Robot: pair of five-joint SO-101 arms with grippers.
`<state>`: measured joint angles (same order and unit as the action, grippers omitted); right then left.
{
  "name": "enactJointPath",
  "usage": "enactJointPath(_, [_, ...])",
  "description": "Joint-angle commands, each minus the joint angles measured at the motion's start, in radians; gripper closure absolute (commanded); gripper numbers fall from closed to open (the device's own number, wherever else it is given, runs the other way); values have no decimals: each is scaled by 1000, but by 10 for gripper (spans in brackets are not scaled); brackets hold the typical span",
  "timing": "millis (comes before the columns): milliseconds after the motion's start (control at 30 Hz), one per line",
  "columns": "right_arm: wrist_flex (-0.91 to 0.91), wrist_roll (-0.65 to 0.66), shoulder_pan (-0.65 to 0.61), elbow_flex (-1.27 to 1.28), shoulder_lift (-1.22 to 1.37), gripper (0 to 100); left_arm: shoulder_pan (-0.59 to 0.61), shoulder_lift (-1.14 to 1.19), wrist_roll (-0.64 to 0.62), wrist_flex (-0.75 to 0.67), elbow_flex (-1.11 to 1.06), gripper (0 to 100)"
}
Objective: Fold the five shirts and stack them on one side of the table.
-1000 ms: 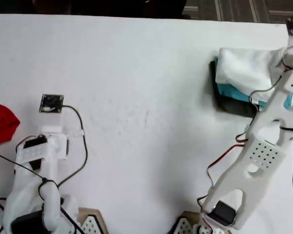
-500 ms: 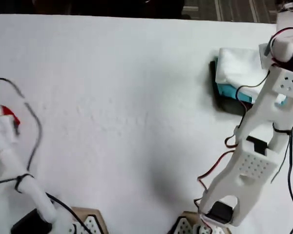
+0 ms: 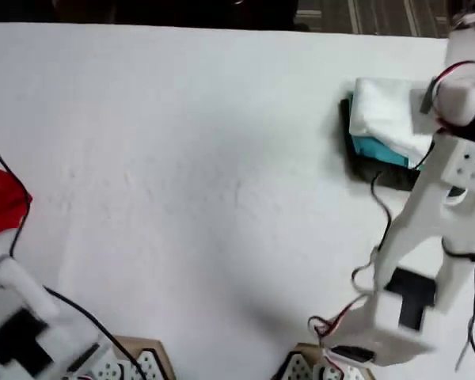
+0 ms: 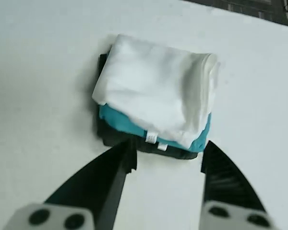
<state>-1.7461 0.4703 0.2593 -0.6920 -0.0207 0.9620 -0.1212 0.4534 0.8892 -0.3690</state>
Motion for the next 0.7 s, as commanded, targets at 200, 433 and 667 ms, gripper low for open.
enactJointPath(200, [-16, -3, -113, 505, -406, 776, 3, 396, 0, 91, 323, 748])
enactJointPath(433, [-16, -3, -119, 723, -575, 776, -2, 511, 3, 89, 415, 749])
enactJointPath(667, [47, -3, -125, 968, -716, 789, -63, 509, 5, 104, 426, 954])
